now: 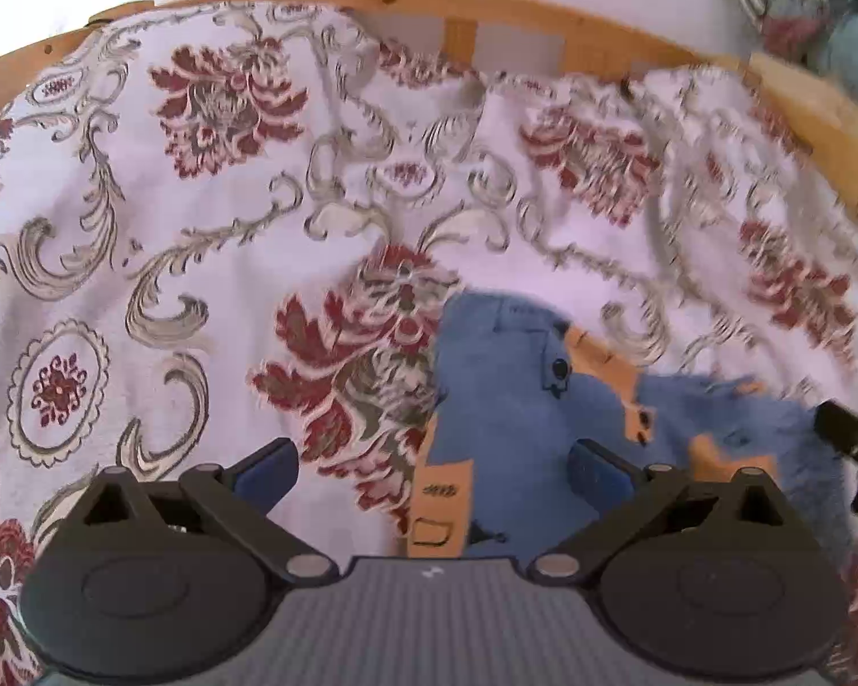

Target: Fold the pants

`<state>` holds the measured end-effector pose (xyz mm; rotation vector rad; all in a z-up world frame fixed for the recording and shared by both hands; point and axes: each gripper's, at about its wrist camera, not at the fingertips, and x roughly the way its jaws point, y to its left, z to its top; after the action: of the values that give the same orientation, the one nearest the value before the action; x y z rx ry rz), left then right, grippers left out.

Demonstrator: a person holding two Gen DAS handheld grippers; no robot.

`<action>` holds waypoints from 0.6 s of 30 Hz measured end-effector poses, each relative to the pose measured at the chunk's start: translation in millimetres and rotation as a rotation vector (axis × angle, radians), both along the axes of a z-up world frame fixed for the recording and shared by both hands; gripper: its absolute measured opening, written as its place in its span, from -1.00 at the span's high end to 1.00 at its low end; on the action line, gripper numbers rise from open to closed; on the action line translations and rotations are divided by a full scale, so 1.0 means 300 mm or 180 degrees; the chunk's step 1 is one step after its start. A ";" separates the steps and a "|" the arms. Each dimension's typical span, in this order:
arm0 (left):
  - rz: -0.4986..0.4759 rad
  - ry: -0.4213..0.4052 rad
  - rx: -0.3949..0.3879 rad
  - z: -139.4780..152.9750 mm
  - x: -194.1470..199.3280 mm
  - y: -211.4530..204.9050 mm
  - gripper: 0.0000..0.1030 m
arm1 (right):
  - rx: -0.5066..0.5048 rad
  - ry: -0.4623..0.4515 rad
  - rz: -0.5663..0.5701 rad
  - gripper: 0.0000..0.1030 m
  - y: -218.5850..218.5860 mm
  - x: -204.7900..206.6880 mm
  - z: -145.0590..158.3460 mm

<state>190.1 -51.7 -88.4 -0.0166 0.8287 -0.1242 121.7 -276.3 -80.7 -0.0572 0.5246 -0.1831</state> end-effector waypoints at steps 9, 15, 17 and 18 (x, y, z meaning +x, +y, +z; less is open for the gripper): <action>0.0188 0.0191 -0.0248 -0.008 0.010 0.094 -0.99 | 0.0097 -0.0012 -0.0078 -0.99 -0.036 -0.023 0.012; -0.0270 0.0325 -0.0591 0.068 0.029 0.162 -0.99 | 0.1021 0.0261 0.0933 -0.98 -0.125 -0.019 0.052; -0.0475 0.0409 -0.0760 0.072 0.050 0.167 -0.99 | 0.1048 0.0412 0.1114 -0.97 -0.133 -0.007 0.040; -0.0536 0.0459 -0.0841 0.067 0.060 0.165 -0.99 | 0.1107 0.0476 0.1133 -0.90 -0.139 0.001 0.028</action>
<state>208.0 -2.2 -68.2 -0.2065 0.9527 -0.3945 121.9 -318.0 -72.3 0.1758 0.6794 0.2629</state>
